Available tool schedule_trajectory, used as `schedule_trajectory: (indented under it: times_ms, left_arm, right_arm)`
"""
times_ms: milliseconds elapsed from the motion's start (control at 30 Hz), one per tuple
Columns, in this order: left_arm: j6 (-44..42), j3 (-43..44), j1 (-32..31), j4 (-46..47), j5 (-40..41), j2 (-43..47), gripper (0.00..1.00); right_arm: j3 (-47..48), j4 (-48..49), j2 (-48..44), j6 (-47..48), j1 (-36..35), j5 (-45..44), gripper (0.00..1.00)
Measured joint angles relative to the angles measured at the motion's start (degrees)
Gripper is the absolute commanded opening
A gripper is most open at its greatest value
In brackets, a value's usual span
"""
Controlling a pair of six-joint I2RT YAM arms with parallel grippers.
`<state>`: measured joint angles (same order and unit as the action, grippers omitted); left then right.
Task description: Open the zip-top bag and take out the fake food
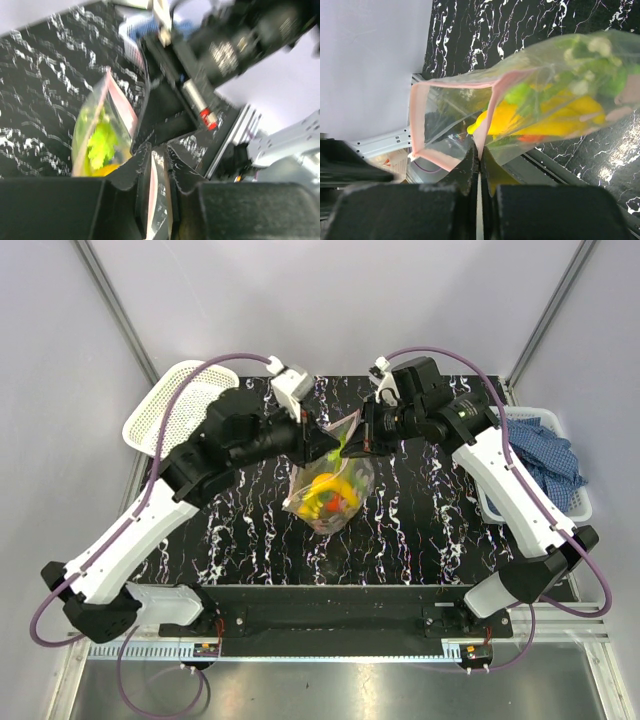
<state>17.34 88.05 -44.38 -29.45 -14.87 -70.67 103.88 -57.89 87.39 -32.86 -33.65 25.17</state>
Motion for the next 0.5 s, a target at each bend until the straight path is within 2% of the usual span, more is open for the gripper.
schedule_trajectory:
  times_ms: [133,333,433,500]
  left_arm:
    - [-3.08,0.0,-2.45,-3.89,2.6,-1.81,0.12]
    - [-6.84,1.05,-2.58,-10.58,5.33,-4.68,0.13]
    - [-7.87,1.29,-2.58,-12.41,5.7,-6.01,0.15]
    - [-8.41,1.55,-2.58,-13.6,5.66,-6.8,0.2]
  right_arm:
    - [0.7,-0.46,0.02,0.0,0.0,0.04,0.0]
    - [0.7,-0.55,0.07,0.0,0.0,0.68,0.0]
    - [0.7,-0.52,0.07,0.02,0.0,1.14,0.0]
    - [0.7,-0.52,0.07,0.02,0.0,1.46,0.0]
